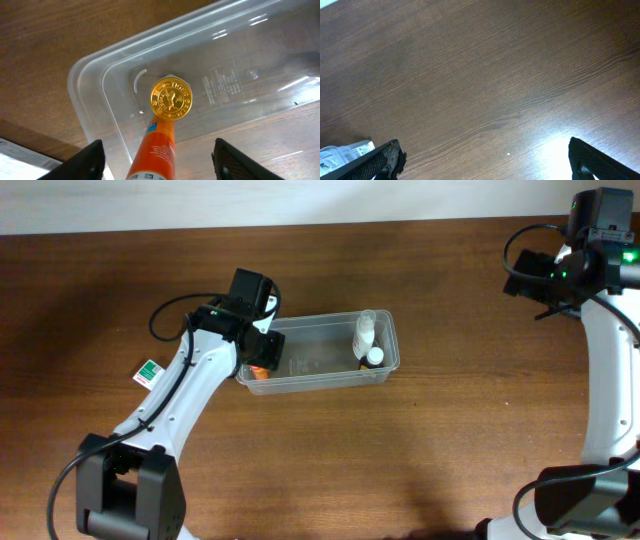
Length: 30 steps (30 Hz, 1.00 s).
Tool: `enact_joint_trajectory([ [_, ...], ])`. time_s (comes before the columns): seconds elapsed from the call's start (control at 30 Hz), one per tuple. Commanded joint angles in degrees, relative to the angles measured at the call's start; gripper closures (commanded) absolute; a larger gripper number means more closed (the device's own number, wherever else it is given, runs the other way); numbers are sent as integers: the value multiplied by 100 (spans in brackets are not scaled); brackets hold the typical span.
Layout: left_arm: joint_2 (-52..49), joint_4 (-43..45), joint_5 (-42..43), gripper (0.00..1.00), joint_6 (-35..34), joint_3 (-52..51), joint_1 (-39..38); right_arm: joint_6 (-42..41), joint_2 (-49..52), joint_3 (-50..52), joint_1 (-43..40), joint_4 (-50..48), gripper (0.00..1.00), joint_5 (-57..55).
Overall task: Pack container
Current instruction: 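Release the tube upright and move the left gripper back to the Panadol box, then lower the left gripper onto the Panadol box and grasp it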
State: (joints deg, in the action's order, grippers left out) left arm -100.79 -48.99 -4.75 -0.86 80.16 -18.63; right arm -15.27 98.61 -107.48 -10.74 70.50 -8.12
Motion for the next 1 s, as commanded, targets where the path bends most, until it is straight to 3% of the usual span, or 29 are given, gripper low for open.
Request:
enact_joint_trajectory([
  [0.0,-22,-55,-66,27,46,579,-7,-70,-46,-52,-22,2,2,-50],
  [0.17,0,-640,-70,13,-39,1519,199,-70,-46,-52,-22,4,2,-50],
  [0.23,11,-1038,-68,5,-474,1845,553,-70,-46,-52,-22,4,2,-50],
  [0.57,33,-1917,-63,1,-2090,1567,2542,-70,-46,-52,-22,4,2,-50],
  [0.7,33,-1272,98,1,-2551,544,2968,-70,-46,-52,-22,2,2,-50],
  [0.97,31,341,953,1,-2702,-1091,3501,-70,-46,-52,-22,2,2,-50],
])
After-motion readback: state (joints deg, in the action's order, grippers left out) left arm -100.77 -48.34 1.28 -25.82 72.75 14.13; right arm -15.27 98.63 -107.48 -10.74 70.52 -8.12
